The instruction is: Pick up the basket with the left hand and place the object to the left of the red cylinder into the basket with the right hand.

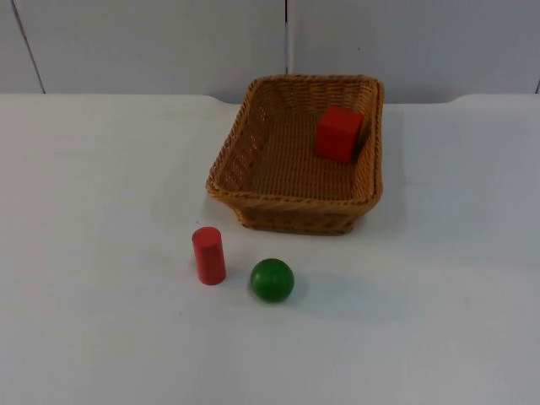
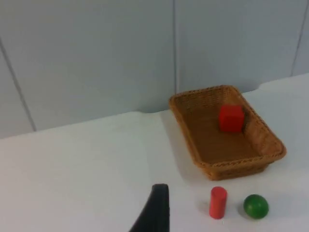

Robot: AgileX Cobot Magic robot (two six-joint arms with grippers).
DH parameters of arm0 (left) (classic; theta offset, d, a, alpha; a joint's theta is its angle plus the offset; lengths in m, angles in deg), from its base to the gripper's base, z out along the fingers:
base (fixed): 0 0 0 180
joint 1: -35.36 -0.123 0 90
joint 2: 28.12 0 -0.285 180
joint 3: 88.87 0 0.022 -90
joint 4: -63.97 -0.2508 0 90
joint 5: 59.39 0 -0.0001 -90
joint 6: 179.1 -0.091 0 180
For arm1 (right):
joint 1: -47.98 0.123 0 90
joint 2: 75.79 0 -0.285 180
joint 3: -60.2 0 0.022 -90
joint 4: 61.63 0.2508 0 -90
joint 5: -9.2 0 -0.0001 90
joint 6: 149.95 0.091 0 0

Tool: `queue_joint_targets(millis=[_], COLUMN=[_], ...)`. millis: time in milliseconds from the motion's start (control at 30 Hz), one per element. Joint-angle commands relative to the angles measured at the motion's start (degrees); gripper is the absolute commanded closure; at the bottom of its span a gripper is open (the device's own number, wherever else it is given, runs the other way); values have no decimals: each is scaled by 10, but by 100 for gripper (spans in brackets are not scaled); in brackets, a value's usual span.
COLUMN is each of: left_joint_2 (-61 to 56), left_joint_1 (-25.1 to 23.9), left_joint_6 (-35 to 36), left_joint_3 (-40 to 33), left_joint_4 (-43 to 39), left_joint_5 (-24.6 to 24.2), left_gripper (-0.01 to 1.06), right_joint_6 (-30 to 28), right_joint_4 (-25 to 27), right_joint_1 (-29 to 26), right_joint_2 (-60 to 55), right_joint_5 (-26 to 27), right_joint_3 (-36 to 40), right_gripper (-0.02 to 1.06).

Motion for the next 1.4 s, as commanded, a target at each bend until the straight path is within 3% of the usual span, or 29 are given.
queue_joint_targets(millis=[0, 267, 367, 533, 700, 1367], left_joint_2=[-30, -57, -57, -57, -57, -57], left_joint_1=[3, 3, 3, 3, 3, 3], left_joint_6=[34, 40, 40, 40, 45, 45], left_joint_3=[-3, -8, -44, -92, -104, -104], left_joint_4=[-38, -79, -74, -62, -58, -58], left_joint_5=[-33, -115, -114, -107, -85, -85], left_gripper=[22, 22, 22, 22, 22, 22], right_joint_6=[6, 17, -2, -11, -11, -11], right_joint_4=[0, 0, 0, -1, -2, -1], right_joint_1=[-3, -3, -3, -1, -1, -1], right_joint_2=[17, 69, 102, 105, 105, 105], right_joint_5=[-29, -83, -105, -93, -93, -93], right_joint_3=[11, 35, 40, 50, 50, 50], right_gripper=[-1, -1, -1, -1, -1, -1])
